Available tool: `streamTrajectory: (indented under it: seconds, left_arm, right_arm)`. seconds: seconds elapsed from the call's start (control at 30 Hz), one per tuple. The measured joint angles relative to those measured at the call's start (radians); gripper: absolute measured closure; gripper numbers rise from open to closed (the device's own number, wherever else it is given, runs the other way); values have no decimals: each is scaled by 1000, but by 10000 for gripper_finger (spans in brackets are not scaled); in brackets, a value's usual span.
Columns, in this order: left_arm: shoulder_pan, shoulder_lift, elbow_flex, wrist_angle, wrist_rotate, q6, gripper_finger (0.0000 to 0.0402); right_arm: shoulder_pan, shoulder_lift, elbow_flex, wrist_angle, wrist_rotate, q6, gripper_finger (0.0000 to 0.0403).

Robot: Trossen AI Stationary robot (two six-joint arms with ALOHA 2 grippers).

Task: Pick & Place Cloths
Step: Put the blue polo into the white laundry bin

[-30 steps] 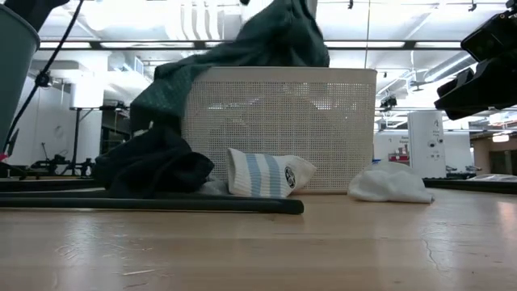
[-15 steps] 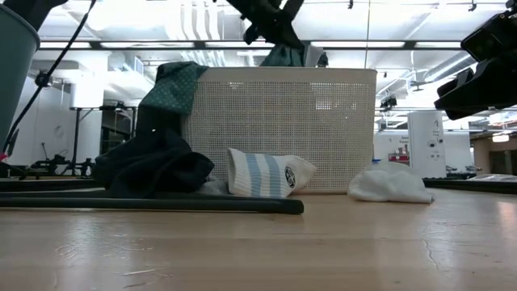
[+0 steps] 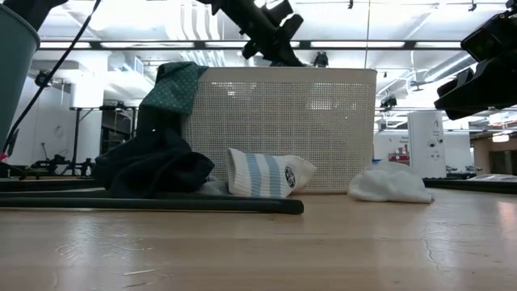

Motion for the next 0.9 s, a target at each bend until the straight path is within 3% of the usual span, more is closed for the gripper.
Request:
streamTrajectory:
  seconds: [0.47, 0.73, 0.9]
  left_arm:
    - [1, 0, -82, -11, 26, -29, 379]
    - [1, 0, -117, -47, 52, -56, 346]
    - [1, 0, -119, -55, 52, -71, 296]
  right_arm:
    - [0, 0, 0, 0, 0, 0, 394]
    - [0, 0, 0, 0, 0, 0, 394]
    - [0, 0, 0, 0, 0, 0, 394]
